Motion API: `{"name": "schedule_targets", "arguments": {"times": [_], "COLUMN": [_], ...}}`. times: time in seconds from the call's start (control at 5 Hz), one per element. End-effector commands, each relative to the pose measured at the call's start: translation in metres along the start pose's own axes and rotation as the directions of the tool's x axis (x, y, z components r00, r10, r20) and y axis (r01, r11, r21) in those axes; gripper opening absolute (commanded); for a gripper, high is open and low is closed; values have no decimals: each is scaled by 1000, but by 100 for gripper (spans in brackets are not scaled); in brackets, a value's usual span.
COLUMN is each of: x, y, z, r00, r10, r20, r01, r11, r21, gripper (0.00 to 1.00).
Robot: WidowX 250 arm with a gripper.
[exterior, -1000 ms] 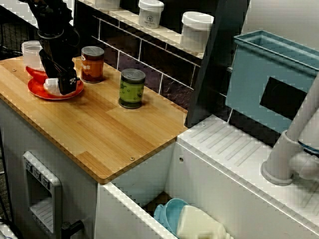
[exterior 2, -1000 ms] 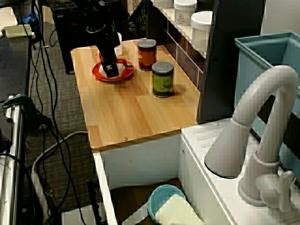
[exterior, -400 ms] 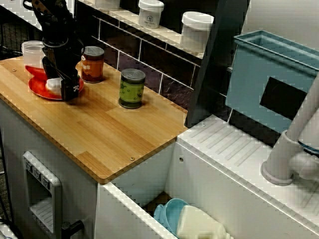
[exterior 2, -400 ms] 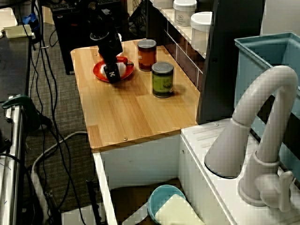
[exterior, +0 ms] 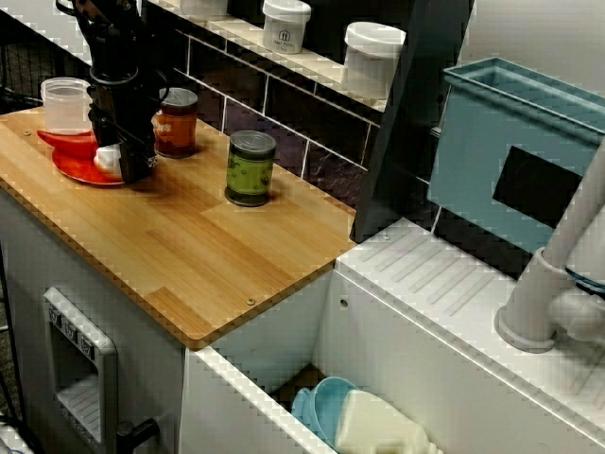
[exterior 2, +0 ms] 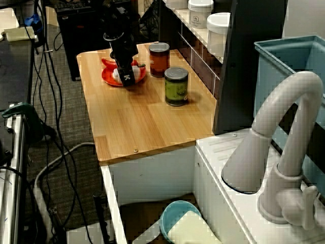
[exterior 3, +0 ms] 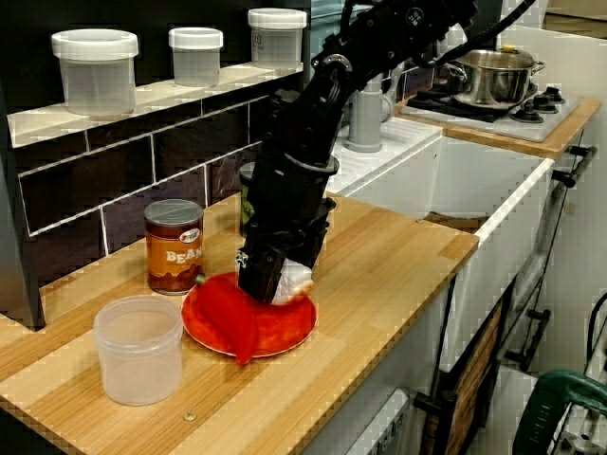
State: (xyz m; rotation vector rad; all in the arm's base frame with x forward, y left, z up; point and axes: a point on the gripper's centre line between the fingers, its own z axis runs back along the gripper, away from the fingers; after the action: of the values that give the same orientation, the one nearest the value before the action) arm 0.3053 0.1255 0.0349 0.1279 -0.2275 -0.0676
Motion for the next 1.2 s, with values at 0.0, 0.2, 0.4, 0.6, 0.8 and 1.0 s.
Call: {"name": "schedule_targets", "arguments": {"times": [0.0,0.2,0.4,0.6,0.8,1.0], "x": [19,21,22,24,26,26], "y": [16,14,10,1,-13,-26], "z": [23,31,36,41,47,49], "r00": [999,1000,1000,1000,1000,1000], "r10": [20,12,6,3,-5,9], "r20": [30,29,24,18,17,26], "r01": [-20,-12,-6,-2,5,-7], "r11": [1000,1000,999,999,999,999], "r21": [2,-20,-35,-46,-53,-54], "gripper": [0,0,0,0,0,0]}}
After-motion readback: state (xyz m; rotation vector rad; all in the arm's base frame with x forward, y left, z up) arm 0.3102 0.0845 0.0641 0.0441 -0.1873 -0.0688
